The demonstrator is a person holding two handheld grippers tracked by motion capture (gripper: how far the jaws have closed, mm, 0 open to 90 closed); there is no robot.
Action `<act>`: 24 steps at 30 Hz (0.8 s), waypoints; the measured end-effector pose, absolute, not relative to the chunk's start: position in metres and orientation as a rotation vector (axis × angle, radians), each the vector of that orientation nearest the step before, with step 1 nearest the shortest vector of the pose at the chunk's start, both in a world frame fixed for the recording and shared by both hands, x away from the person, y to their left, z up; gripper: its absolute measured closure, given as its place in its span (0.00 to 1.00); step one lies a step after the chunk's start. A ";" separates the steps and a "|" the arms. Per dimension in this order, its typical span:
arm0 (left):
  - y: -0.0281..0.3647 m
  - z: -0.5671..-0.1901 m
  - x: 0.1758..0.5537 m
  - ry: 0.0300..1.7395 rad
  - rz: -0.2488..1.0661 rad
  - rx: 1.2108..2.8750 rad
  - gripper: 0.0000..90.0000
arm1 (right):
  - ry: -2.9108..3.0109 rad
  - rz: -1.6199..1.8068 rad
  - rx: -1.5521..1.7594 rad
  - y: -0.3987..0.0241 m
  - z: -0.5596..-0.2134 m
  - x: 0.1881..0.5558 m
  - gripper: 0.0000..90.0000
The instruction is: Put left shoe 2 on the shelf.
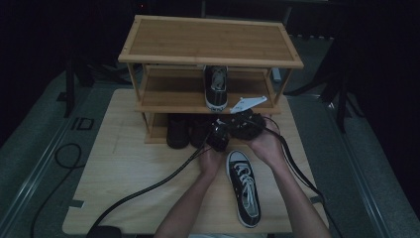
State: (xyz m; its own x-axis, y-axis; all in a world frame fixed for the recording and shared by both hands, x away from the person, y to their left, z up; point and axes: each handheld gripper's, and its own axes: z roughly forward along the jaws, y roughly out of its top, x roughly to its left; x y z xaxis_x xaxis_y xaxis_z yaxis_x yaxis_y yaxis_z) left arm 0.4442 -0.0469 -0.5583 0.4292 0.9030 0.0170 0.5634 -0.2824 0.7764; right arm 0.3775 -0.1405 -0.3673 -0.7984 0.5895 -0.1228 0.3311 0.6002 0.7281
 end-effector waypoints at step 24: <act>-0.046 -0.558 0.444 1.236 0.608 1.973 1.00 | 2.554 0.930 0.884 -0.206 -0.433 0.314 0.77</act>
